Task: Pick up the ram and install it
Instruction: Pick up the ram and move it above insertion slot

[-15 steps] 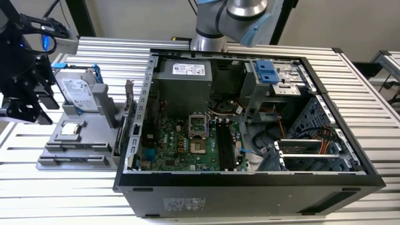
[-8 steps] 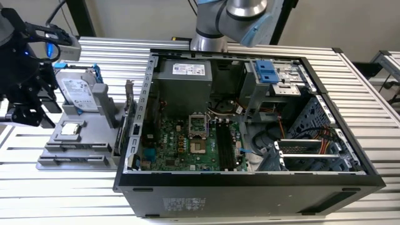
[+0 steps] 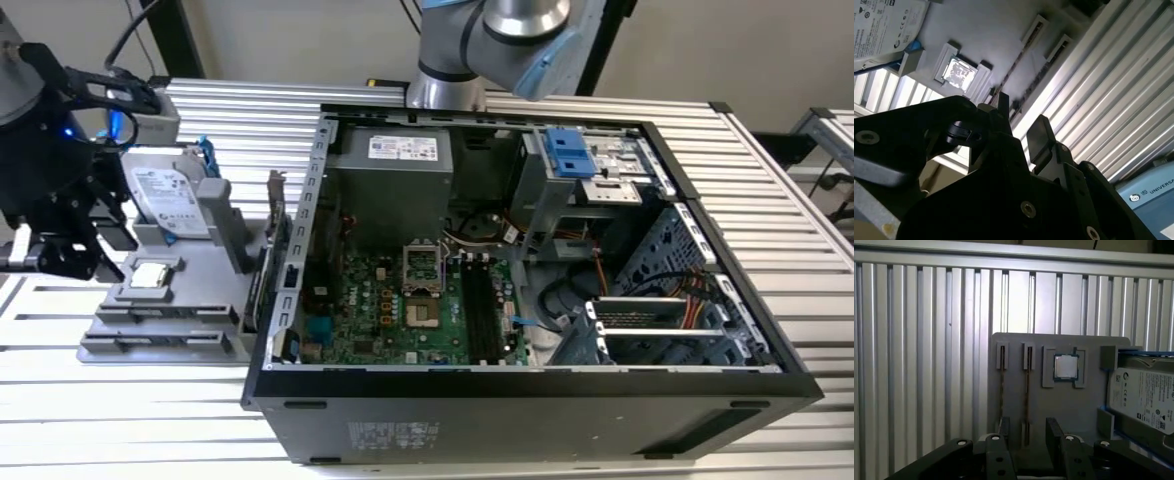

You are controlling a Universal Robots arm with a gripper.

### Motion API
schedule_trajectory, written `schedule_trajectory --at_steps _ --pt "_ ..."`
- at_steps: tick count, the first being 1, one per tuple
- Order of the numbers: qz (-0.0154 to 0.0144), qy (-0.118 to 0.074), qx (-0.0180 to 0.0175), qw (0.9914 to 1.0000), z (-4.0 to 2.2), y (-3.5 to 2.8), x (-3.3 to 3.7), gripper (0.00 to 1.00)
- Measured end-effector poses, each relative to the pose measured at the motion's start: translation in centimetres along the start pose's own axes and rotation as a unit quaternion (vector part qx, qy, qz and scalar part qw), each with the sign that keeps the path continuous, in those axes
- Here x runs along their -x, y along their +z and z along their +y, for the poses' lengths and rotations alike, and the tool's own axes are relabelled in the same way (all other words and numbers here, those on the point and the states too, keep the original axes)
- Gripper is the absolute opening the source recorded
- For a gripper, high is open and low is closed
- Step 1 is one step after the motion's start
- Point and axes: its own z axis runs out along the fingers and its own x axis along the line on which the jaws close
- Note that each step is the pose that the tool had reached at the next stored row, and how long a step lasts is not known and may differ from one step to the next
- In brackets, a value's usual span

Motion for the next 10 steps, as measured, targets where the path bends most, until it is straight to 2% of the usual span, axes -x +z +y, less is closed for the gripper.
schedule_trajectory --at_steps 6,10 --pt "0.0000 0.000 0.0000 1.00000 -0.01 0.95 -0.15 1.00" --pt "0.0001 0.000 0.0001 1.00000 -0.01 1.53 -0.49 1.00"
